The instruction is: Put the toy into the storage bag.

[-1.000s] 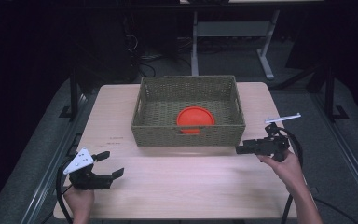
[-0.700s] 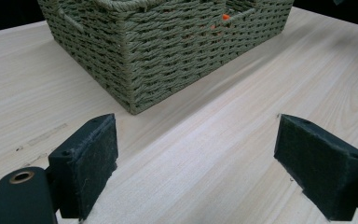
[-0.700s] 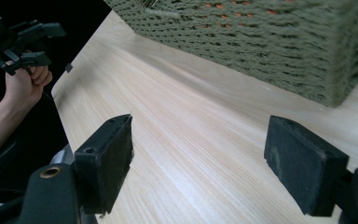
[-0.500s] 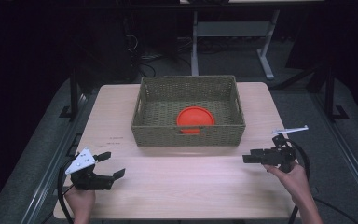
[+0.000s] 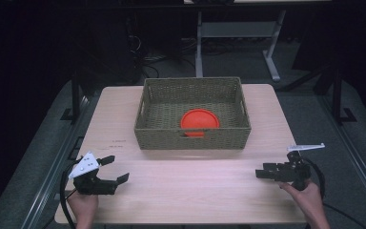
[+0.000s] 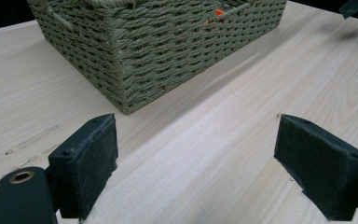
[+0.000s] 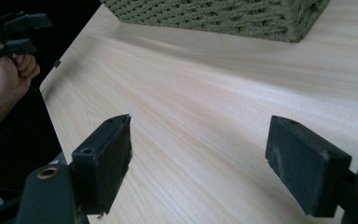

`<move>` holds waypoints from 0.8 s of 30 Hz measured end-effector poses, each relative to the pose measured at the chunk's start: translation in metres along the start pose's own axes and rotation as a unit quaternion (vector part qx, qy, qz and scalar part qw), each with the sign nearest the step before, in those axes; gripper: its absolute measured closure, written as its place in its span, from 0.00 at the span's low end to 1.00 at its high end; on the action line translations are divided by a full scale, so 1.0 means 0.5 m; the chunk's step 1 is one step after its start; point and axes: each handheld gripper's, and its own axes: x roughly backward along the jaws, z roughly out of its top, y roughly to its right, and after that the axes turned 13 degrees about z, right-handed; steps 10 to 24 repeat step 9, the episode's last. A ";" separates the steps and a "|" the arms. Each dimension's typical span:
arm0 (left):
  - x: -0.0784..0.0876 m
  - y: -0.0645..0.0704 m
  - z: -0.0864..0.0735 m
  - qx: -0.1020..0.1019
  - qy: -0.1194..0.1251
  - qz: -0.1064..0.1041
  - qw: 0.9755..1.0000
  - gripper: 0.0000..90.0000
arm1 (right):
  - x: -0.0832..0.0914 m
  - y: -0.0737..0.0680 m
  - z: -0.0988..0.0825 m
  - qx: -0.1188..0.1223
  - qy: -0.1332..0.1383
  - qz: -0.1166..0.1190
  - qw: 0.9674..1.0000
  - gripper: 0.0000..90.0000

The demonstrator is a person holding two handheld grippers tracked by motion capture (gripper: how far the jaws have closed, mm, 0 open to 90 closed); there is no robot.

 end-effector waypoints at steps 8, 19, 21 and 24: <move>-0.004 0.002 0.001 -0.004 -0.001 0.002 1.000 0.14 | 0.004 -0.010 -0.070 0.050 0.083 -0.019 0.995 0.23; -0.004 0.003 0.001 -0.006 0.001 0.005 1.000 0.14 | 0.005 -0.008 -0.080 0.050 0.098 -0.016 0.994 0.23; -0.004 0.003 0.001 -0.006 0.001 0.005 1.000 0.14 | 0.005 -0.008 -0.080 0.050 0.098 -0.016 0.994 0.23; -0.004 0.003 0.001 -0.006 0.001 0.005 1.000 0.14 | 0.005 -0.008 -0.080 0.050 0.098 -0.016 0.994 0.23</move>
